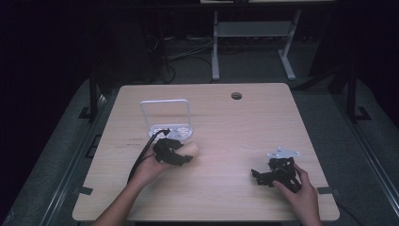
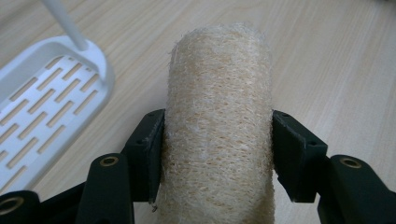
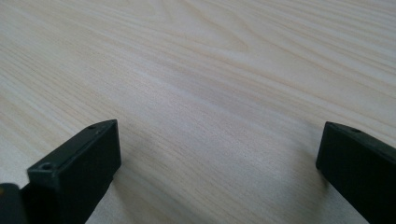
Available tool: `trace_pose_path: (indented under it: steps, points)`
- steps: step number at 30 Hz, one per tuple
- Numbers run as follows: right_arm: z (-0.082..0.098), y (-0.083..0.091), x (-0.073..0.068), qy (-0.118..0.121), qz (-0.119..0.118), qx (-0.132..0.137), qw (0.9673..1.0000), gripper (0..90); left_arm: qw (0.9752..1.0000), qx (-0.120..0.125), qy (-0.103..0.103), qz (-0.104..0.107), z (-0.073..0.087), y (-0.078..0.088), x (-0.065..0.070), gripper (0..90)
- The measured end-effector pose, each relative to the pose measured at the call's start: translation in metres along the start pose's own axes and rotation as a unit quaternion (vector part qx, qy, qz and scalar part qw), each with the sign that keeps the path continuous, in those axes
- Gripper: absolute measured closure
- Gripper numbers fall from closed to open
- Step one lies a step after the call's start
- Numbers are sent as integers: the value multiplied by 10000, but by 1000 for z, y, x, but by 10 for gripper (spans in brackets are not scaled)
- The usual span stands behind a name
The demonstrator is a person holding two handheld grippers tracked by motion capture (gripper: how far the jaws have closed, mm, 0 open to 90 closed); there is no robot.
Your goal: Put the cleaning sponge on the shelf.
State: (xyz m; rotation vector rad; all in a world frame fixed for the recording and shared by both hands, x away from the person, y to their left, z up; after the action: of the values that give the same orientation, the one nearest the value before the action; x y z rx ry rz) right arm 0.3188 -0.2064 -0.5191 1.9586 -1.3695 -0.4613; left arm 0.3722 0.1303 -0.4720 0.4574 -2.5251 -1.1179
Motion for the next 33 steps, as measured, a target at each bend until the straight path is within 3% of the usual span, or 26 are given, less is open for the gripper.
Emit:
trace_pose_path:
  steps: [19,33]
  points:
    - [0,0,0,-1,0,0,10000,0,9986,196,318,-367,5,15,-22,410]
    - [0,0,0,2,2,2,10000,0,9976,197,372,-552,-2,20,-37,410]
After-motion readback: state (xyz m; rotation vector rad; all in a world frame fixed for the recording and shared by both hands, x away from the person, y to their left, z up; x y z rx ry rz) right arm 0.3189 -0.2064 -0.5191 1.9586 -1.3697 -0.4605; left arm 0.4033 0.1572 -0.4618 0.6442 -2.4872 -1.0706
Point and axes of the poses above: each handheld gripper's, and its own axes: y roughly backward along the jaws, z roughly out of its underside, x roughly to its right, the point moved 5 cm from there along -y, roughly forward along the jaws, and after that the axes turned 10 degrees about z, right-handed, at the moved point
